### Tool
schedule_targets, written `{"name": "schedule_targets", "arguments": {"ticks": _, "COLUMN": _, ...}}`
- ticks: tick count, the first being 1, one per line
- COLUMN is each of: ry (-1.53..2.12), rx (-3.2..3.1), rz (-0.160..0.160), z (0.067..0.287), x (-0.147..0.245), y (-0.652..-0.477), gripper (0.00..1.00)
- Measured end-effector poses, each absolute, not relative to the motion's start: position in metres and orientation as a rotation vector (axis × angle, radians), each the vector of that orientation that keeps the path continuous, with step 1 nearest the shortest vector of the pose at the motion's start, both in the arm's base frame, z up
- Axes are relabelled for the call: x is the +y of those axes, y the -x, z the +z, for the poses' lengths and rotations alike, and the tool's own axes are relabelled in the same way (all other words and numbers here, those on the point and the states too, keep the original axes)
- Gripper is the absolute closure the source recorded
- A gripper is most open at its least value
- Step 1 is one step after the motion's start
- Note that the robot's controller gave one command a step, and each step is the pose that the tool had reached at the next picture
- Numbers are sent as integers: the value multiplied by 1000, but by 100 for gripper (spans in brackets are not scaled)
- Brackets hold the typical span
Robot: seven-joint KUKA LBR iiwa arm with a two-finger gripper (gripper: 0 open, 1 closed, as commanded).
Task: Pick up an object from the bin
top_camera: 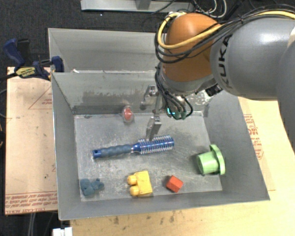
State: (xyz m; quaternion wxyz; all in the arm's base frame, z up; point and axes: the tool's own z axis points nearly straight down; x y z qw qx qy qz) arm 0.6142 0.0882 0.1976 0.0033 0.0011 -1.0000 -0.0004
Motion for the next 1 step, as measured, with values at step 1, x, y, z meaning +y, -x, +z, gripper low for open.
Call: {"name": "schedule_targets", "arguments": {"ticks": 1, "ry": -297, "rx": -3136, "rz": -1, "z": 271, "x": 77, "y": -594, "gripper": 0}}
